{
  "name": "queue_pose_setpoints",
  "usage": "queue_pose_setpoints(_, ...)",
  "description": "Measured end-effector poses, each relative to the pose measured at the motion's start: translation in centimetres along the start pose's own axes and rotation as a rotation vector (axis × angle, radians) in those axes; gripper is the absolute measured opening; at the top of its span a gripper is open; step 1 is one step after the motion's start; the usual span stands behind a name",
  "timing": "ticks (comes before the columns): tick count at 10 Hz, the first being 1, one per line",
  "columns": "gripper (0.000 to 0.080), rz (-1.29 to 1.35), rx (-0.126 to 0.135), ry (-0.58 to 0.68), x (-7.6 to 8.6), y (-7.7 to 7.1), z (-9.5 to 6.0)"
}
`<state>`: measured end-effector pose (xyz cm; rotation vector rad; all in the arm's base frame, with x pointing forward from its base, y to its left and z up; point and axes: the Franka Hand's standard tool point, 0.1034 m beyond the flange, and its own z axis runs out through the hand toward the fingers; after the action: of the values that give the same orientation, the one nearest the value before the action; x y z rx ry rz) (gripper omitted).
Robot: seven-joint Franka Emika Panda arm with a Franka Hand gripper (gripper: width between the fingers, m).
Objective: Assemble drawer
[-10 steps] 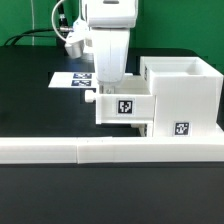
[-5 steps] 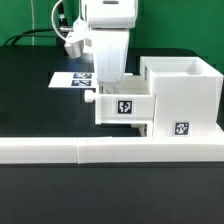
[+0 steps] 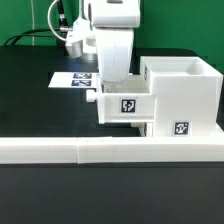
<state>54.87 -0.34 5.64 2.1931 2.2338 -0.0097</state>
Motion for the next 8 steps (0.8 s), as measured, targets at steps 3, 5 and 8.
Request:
queue_pose_setpoints(3, 0.0042, 0.002, 0.001, 0.0, -0.1, 0.0, 0.0)
queue_pose_setpoints(5, 0.0042, 0.02, -0.005, 0.001, 0.4, 0.1, 0.0)
queue_pose_setpoints(8, 0.0042, 0.009, -0.005, 0.002, 1.1, 0.2, 0.0)
